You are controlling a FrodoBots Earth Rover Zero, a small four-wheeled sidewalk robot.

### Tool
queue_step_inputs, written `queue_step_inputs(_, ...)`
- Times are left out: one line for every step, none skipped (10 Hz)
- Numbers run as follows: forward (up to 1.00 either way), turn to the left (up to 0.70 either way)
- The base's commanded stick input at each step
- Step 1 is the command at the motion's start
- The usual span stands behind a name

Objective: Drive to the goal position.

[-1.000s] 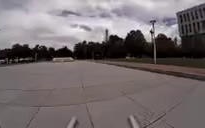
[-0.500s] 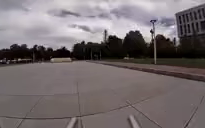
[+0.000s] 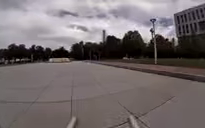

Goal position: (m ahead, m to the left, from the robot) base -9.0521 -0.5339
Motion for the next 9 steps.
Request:
queue_step_inputs(0.7, 0.01)
queue_step_inputs(0.7, 0.01)
queue_step_inputs(0.7, 0.01)
queue_step_inputs(0.7, 0.01)
queue_step_inputs(0.7, 0.01)
queue_step_inputs(0.7, 0.11)
queue_step_inputs(0.7, 0.32)
queue_step_inputs(0.7, 0.36)
queue_step_inputs(0.7, 0.36)
